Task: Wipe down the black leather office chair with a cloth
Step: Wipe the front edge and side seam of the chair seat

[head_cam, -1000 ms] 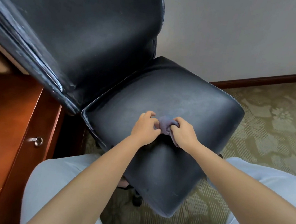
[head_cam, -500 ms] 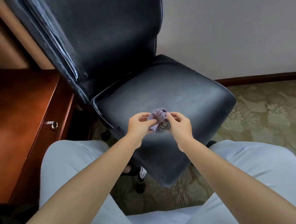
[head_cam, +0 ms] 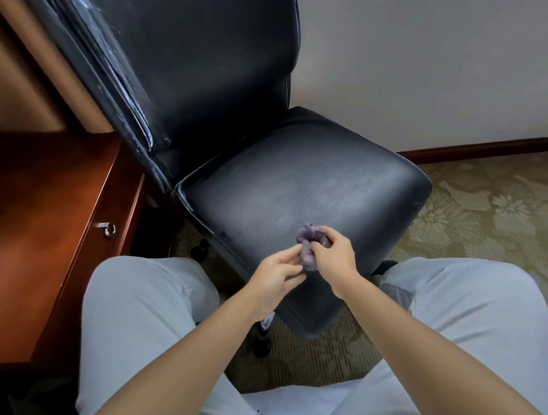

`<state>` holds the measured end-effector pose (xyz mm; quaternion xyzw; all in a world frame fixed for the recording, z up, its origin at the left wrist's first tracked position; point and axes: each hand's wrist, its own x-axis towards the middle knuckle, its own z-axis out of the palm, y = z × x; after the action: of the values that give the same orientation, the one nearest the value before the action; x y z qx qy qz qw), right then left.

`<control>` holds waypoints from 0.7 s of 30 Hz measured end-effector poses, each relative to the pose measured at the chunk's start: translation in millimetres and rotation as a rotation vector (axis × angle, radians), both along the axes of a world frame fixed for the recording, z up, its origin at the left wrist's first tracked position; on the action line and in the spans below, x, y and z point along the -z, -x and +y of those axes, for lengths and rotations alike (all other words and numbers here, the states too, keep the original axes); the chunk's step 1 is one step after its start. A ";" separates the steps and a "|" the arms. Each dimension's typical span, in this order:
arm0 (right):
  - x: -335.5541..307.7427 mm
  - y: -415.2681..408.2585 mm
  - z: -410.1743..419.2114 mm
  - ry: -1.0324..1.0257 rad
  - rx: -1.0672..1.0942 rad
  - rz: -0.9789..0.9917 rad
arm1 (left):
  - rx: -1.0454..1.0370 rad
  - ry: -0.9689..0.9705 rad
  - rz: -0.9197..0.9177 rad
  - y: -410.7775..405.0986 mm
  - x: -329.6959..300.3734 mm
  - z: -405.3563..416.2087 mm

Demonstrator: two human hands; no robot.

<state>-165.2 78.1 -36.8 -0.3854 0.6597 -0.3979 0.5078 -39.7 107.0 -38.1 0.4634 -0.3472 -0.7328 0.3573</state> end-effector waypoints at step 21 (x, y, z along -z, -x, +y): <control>39.8 15.2 29.9 0.000 -0.221 0.413 | -0.039 0.408 -1.004 -48.0 50.0 26.5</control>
<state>-180.4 107.9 -76.6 -0.5285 0.7035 -0.2524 0.4026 8.3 133.4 -88.0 0.6839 -0.6020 -0.3324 0.2438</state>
